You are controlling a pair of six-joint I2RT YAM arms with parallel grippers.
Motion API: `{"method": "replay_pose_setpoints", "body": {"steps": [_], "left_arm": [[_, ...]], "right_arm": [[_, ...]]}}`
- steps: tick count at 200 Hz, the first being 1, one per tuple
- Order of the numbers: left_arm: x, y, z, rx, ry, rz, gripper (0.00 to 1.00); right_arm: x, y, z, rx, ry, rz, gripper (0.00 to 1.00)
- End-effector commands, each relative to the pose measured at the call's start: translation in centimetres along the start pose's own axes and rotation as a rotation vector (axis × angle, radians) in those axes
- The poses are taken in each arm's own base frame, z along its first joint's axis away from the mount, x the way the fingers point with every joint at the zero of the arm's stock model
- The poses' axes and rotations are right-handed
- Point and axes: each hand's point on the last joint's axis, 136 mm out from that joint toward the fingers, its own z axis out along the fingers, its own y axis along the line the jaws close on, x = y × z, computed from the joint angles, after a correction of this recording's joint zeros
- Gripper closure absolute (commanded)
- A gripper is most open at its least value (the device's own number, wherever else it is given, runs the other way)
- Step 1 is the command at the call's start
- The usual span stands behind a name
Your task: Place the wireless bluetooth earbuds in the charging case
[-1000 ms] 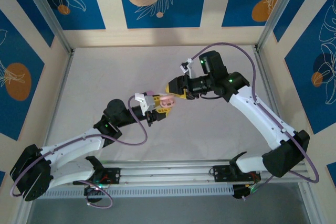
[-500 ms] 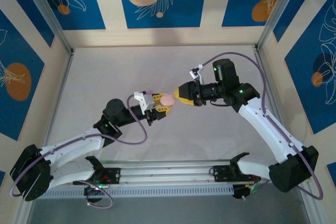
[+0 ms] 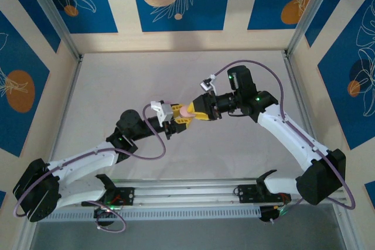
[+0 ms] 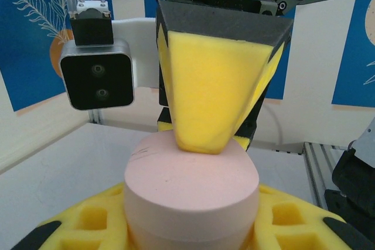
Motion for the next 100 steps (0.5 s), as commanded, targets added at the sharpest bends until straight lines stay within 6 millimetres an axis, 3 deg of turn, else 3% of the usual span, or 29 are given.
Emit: {"method": "replay_pose_setpoints", "body": {"steps": [1,23,66,100], "left_arm": [[-3.4,-0.7,0.2,0.024,-0.099,0.039,0.66],[-3.4,-0.6,0.2,0.02,-0.097,0.038,0.65],[-2.7,-0.1,0.1,-0.008,-0.072,0.037,0.63],[-2.0,0.3,0.0,-0.036,-0.032,0.039,0.55]], "right_arm": [[0.5,0.4,0.4,-0.031,0.039,0.008,0.53],[0.6,0.8,0.4,-0.049,0.047,0.001,0.54],[0.4,0.8,-0.1,-0.027,0.02,-0.007,0.75],[-0.1,0.8,-0.8,-0.014,-0.03,-0.016,0.83]]}}
